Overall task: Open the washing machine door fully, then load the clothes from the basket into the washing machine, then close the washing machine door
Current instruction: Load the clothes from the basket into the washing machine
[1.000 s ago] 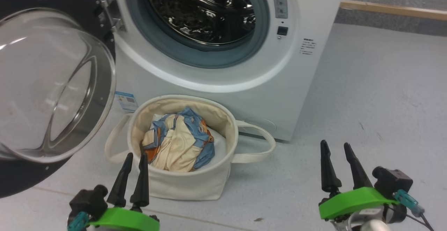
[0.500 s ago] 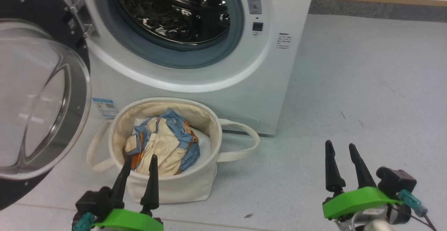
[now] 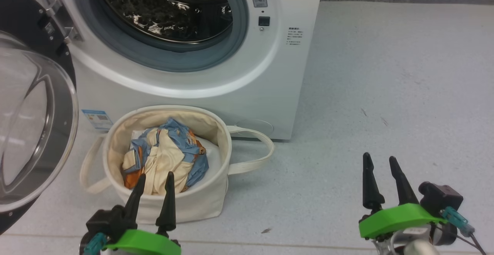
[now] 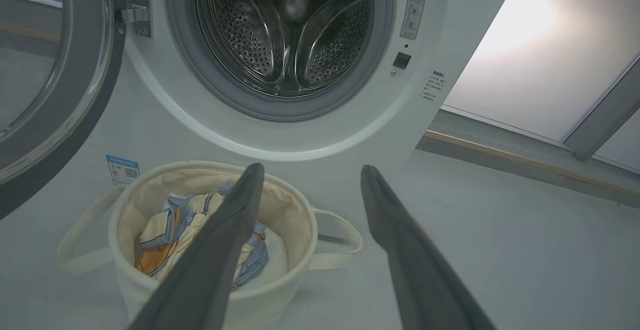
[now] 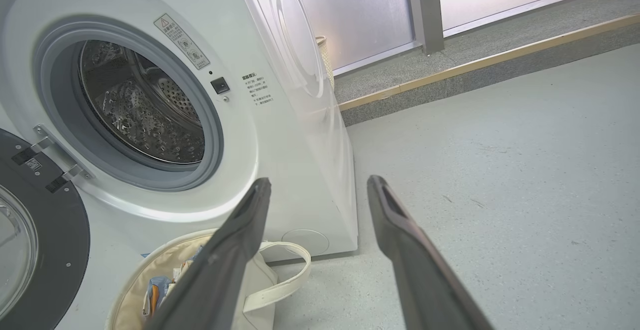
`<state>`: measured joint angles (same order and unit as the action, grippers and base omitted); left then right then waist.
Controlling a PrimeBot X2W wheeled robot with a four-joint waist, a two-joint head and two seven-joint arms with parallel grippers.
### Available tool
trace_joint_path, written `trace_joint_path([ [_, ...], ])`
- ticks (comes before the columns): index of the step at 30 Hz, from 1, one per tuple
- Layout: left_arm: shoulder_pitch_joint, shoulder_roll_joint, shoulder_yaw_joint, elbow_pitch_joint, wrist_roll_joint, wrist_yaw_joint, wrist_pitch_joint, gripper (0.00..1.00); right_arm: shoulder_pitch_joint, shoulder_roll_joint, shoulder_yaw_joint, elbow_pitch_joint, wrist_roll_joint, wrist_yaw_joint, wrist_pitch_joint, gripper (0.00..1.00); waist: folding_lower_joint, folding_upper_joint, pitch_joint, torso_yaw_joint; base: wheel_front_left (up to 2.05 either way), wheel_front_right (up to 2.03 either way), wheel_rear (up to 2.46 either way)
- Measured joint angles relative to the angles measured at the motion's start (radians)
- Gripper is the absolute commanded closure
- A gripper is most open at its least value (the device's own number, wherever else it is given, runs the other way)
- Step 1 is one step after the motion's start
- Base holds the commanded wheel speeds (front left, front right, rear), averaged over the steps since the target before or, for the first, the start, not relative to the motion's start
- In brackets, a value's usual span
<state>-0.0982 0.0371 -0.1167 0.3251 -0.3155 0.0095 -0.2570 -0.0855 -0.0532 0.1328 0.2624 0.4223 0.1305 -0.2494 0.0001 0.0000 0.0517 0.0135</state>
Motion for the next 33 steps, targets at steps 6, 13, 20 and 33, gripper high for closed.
trace_joint_path([
  [6, -0.007, 0.0, 0.001, 0.003, 0.012, 0.0, 0.0, 0.0, -0.014, 0.0, 0.0, -0.001, 0.0, 0.0, 0.0, 0.0, 0.0, 0.0, 0.009, -0.013, 0.0, 0.0, 0.0],
  [13, -0.007, 0.0, 0.006, -0.003, 0.044, 0.033, 0.0, 0.0, -0.014, 0.0, -0.001, 0.001, -0.008, 0.0, 0.0, 0.0, -0.0002, 0.0, 0.006, -0.009, 0.0, 0.0, 0.0],
  [20, -0.007, 0.0, 0.006, -0.016, 0.077, 0.053, 0.0, 0.0, -0.014, 0.0, 0.007, 0.002, -0.009, 0.0, 0.0, 0.0, -0.0001, 0.0, 0.002, -0.001, 0.0, 0.0, 0.0],
  [33, -0.007, 0.0, 0.005, 0.002, -0.001, 0.033, 0.0, 0.0, -0.014, 0.0, 0.024, 0.005, -0.008, 0.0, 0.0, 0.0, -0.0001, 0.0, 0.002, 0.021, 0.02, -0.06, 0.04],
])
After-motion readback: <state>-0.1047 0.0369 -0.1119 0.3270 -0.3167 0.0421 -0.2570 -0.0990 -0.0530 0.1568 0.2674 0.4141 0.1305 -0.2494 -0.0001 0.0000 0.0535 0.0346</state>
